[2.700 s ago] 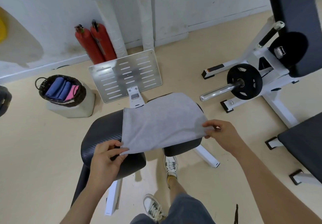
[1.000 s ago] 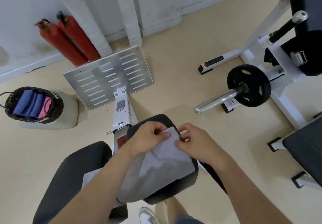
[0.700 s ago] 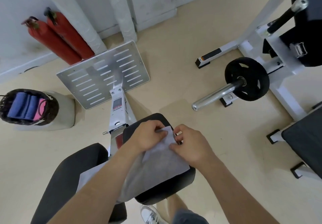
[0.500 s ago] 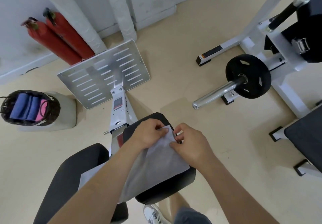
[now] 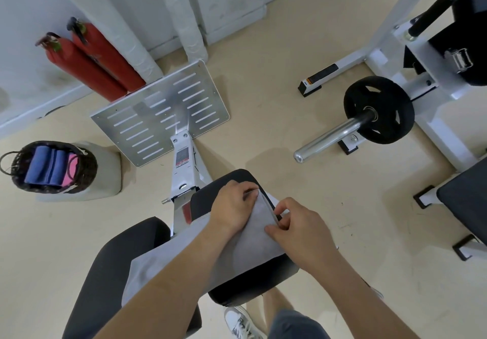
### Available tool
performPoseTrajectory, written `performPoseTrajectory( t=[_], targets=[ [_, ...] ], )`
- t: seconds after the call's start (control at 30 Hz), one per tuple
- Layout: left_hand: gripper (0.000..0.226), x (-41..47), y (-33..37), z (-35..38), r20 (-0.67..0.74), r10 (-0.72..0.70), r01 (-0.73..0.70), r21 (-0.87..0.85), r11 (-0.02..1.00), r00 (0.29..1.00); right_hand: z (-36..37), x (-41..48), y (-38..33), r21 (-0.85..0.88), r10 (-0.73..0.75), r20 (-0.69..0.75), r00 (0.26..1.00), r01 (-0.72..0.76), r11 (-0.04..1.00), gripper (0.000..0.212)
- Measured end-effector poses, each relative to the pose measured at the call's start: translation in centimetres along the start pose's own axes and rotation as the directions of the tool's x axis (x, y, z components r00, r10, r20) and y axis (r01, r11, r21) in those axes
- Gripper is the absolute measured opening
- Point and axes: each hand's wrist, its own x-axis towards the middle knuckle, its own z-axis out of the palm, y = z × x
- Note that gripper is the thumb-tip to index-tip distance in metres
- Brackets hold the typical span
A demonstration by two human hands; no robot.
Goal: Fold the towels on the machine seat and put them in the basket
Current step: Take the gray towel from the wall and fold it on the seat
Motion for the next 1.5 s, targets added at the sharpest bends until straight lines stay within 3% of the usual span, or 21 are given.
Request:
performPoseTrajectory(
  t=[0.13, 0.3, 0.37, 0.47, 0.67, 0.73, 0.87, 0.93, 1.03, 1.2, 1.27, 1.37, 1.5],
  targets=[
    [0.033, 0.6, -0.4, -1.0, 0.162, 0.162, -0.156, -0.044, 0.987, 0.973, -0.1, -0.8, 0.9, 0.088, 0.033, 0.031, 0.999, -0.036, 0.995, 0.026],
    [0.039, 1.8, 0.6, -3.6, 0.416, 0.210, -0.246, 0.034, 0.969, 0.885, 0.2, -1.2, 2.1, 0.160, 0.040, 0.062, 0.997, -0.049, 0.986, 0.015],
    [0.030, 2.1, 1.4, -3.9, 0.427, 0.212, -0.252, 0.039, 0.967, 0.879, 0.4, -1.4, 2.3, 0.155, 0.029, 0.066, 0.997, -0.038, 0.987, 0.013],
    [0.015, 2.4, 1.6, -3.9, 0.412, 0.191, -0.252, 0.100, 0.962, 0.891, 0.6, -1.6, 2.2, 0.152, 0.030, 0.076, 0.997, -0.041, 0.988, 0.031],
    [0.030, 1.9, 1.8, -4.1, 0.415, 0.211, -0.272, 0.092, 0.958, 0.885, 0.8, -2.6, 2.3, -0.123, -0.083, 0.075, 0.994, 0.091, 0.988, 0.033],
    [0.032, 1.5, 2.0, -4.5, 0.379, 0.197, -0.244, 0.079, 0.967, 0.904, 0.7, -2.8, 2.5, -0.146, -0.080, 0.076, 0.994, 0.091, 0.985, 0.029],
    [0.026, -1.2, 3.3, -8.2, 0.176, 0.159, -0.143, -0.099, 0.985, 0.971, -1.7, -3.1, 1.8, 0.196, -0.119, 0.092, 0.989, 0.100, 0.976, 0.019],
    [0.025, -3.2, 3.8, -11.3, 0.079, 0.147, -0.130, -0.185, 0.974, 0.986, -3.5, -3.6, 0.3, 0.235, -0.209, 0.066, 0.976, 0.188, 0.954, 0.015],
    [0.025, -6.6, 4.1, -16.2, -0.046, 0.162, -0.168, -0.235, 0.957, 0.986, -6.5, -4.5, -3.2, 0.055, -0.392, 0.003, 0.920, 0.391, 0.919, 0.024],
    [0.021, -13.0, 5.3, -22.9, -0.237, 0.244, -0.298, -0.228, 0.927, 0.941, -10.9, -7.6, -10.8, -0.252, -0.659, -0.047, 0.751, 0.630, 0.735, 0.019],
    [0.020, -15.8, 6.2, -25.1, -0.323, 0.288, -0.371, -0.234, 0.898, 0.901, -12.3, -9.2, -13.6, -0.287, -0.715, -0.095, 0.693, 0.669, 0.686, 0.023],
    [0.018, -18.9, 7.3, -27.9, -0.440, 0.310, -0.451, -0.264, 0.852, 0.843, -14.8, -11.6, -17.3, -0.308, -0.738, -0.117, 0.664, 0.682, 0.663, 0.022],
    [0.023, -19.8, 7.5, -30.3, -0.464, 0.303, -0.457, -0.265, 0.849, 0.832, -17.2, -12.1, -21.2, -0.405, -0.753, -0.088, 0.652, 0.667, 0.625, 0.017]
  ],
)
